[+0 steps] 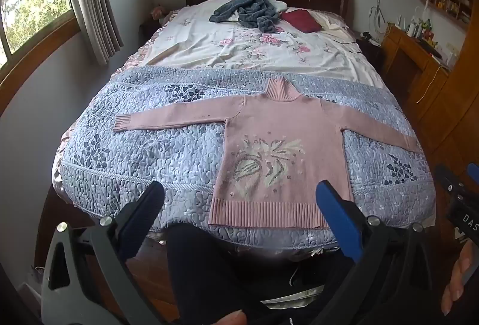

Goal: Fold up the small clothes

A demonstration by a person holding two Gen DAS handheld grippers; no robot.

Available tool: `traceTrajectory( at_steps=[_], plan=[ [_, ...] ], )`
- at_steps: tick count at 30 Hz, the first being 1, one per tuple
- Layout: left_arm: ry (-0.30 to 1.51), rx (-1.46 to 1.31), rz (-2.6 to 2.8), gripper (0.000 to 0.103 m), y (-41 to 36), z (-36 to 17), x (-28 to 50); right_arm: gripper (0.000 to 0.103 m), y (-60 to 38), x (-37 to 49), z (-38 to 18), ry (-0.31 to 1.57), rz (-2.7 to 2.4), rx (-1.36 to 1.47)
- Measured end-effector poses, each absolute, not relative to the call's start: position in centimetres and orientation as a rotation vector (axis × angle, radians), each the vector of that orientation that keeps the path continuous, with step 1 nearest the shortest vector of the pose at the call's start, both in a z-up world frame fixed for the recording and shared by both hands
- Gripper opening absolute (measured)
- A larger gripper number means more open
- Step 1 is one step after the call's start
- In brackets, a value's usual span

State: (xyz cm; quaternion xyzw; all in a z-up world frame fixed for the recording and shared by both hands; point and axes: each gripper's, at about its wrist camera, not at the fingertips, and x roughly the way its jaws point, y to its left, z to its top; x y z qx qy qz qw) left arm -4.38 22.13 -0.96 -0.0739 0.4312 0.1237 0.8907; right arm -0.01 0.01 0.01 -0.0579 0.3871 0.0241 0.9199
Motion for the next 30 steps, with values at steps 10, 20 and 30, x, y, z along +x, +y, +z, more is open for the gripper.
traceTrajectory(
  at_steps=[10, 20, 30],
  plan=[
    [0.896, -0.149, 0.259, 0.100, 22.13, -1.04, -4.40, 0.099, -0.37, -0.06, 0.34, 0.786, 0.049, -0.111],
    [0.895, -0.153, 0.258, 0.100, 22.22, -1.24, -4.49, 0.099, -0.11, 0.08, 0.57, 0.784, 0.045, -0.117],
    [0.897, -0.153, 0.256, 0.100, 22.31, -1.24, -4.52, 0.099, -0.25, -0.11, 0.96, 0.785, 0.045, -0.118]
  ],
)
